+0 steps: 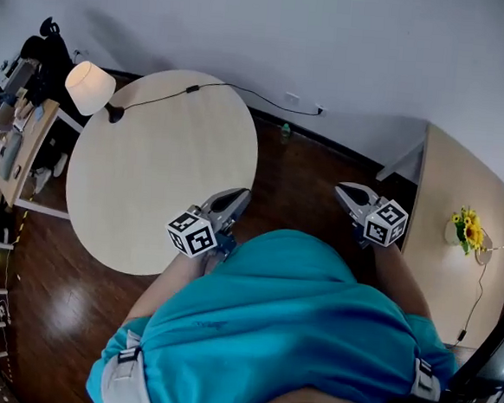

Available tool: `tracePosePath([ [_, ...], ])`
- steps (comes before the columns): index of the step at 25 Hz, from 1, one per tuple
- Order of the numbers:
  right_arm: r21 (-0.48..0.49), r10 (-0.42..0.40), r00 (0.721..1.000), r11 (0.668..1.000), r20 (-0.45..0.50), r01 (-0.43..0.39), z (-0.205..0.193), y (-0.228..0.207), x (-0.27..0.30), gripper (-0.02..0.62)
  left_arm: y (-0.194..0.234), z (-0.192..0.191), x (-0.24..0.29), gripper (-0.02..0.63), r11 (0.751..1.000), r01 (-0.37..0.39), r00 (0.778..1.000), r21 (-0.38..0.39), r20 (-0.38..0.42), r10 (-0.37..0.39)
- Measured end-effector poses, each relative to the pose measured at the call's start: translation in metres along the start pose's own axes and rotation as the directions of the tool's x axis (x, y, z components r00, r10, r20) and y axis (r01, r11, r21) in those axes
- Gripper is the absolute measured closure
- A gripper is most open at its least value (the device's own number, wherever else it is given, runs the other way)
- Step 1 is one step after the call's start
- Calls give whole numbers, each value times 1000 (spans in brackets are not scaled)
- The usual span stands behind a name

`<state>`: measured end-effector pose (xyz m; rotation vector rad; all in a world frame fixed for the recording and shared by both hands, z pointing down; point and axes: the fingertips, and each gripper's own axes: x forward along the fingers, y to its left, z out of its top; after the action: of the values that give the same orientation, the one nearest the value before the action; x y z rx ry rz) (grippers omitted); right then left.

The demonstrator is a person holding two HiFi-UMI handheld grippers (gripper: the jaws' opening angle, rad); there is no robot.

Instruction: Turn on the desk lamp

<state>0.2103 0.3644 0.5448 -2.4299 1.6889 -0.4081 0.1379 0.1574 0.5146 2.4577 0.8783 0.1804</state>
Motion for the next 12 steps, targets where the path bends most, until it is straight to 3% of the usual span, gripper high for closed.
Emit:
tracePosePath([
  [7,61,-42,999,997,7,41,-39,50,-111,592,-104,-30,-2,604,1000,-4,998,-23,-66,2],
  [12,102,-90,995,991,33,86,-60,100,-161,592,-158,-48,-41,604,1000,1,994,-11,-107,-2],
])
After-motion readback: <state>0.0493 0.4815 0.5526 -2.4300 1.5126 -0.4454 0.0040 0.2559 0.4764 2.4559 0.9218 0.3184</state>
